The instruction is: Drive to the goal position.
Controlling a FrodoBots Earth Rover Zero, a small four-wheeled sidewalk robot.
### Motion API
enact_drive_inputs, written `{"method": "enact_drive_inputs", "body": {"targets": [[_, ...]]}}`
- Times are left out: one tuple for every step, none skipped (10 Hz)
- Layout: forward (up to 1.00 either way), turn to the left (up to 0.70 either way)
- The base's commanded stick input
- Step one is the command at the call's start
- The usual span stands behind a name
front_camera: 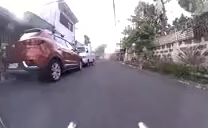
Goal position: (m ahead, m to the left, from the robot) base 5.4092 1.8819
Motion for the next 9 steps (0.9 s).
{"method": "enact_drive_inputs", "body": {"targets": [[0.70, 0.00], [0.70, 0.00], [0.70, 0.00], [0.70, 0.00], [0.70, 0.00], [0.70, 0.00], [0.70, 0.00], [0.70, 0.00], [0.70, 0.00]]}}
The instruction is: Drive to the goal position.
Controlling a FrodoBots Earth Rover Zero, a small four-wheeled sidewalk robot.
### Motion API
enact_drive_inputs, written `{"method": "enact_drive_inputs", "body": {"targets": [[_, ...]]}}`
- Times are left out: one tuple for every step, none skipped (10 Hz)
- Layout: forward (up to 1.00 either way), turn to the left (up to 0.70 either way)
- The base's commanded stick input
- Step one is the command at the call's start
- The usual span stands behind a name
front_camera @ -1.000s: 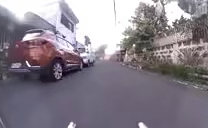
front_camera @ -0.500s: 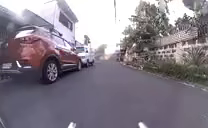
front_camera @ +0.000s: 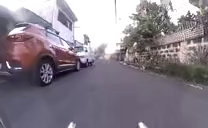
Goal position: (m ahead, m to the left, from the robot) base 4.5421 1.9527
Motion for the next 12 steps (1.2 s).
{"method": "enact_drive_inputs", "body": {"targets": [[0.70, 0.00], [0.70, 0.00], [0.70, 0.00], [0.70, 0.00], [0.70, 0.00], [0.70, 0.15], [0.70, 0.21], [0.70, 0.08], [0.70, 0.01], [0.70, 0.00], [0.70, 0.00], [0.70, 0.00]]}}
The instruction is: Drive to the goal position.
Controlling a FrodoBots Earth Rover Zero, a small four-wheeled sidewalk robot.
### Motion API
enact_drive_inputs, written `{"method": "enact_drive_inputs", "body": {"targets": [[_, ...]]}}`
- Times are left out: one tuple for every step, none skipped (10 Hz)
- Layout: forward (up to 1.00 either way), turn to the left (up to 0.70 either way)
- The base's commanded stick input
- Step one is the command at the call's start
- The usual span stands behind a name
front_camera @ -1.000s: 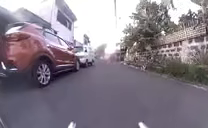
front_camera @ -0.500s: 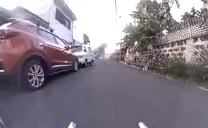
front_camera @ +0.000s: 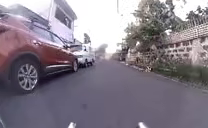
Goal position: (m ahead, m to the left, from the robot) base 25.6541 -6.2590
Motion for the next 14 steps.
{"method": "enact_drive_inputs", "body": {"targets": [[0.70, 0.00], [0.70, 0.00], [0.70, 0.00], [0.70, 0.00], [0.70, 0.00], [0.70, 0.00], [0.70, 0.00], [0.70, 0.00], [0.70, 0.00], [0.70, 0.00], [0.70, 0.00], [0.70, 0.00], [0.70, 0.00], [0.70, 0.00]]}}
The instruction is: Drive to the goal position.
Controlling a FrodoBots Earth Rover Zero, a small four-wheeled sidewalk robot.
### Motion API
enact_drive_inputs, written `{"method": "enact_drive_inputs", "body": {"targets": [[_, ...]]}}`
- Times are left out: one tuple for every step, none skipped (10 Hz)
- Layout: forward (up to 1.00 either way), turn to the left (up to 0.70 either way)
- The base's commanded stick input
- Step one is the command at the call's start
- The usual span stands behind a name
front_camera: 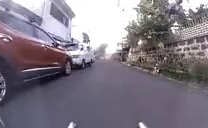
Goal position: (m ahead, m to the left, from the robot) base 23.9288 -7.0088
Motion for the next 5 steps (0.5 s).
{"method": "enact_drive_inputs", "body": {"targets": [[0.70, 0.00], [0.70, 0.00], [0.70, 0.00], [0.70, 0.00], [0.70, 0.00]]}}
